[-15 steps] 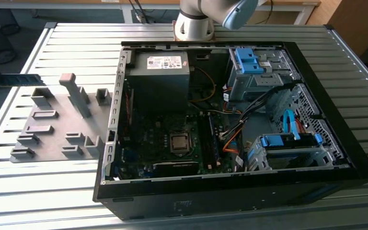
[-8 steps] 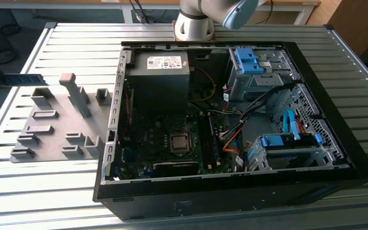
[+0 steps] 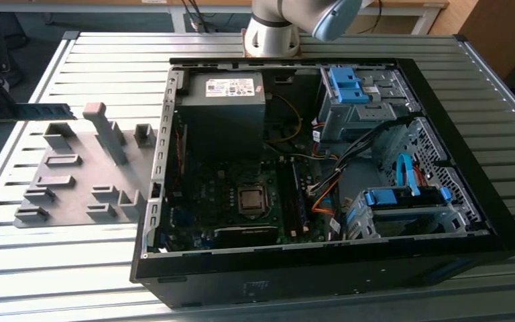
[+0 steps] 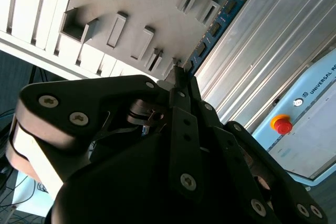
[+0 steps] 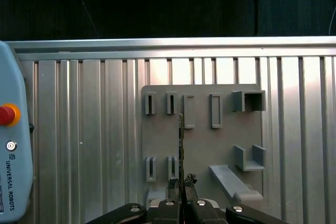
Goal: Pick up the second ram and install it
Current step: 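Pick up the second ram and move it above second insertion slot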
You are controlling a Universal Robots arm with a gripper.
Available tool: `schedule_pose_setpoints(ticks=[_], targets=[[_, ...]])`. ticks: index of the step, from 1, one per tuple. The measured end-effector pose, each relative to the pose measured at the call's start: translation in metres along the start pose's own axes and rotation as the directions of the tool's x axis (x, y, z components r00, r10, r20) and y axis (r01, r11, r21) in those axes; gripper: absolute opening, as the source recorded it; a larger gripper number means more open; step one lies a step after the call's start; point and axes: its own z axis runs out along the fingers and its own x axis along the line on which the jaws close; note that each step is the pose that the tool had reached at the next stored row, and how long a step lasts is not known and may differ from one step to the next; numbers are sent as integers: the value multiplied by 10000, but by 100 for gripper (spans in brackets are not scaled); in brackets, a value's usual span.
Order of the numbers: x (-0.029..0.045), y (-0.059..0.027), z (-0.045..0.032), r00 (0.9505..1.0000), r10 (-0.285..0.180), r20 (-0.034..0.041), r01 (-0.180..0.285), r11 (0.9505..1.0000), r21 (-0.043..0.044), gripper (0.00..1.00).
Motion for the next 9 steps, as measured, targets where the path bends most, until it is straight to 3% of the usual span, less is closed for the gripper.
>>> schedule_pose_setpoints(ticks=[9], targets=[[-1,-20,0,10000,0,0,0,10000,0,14]])
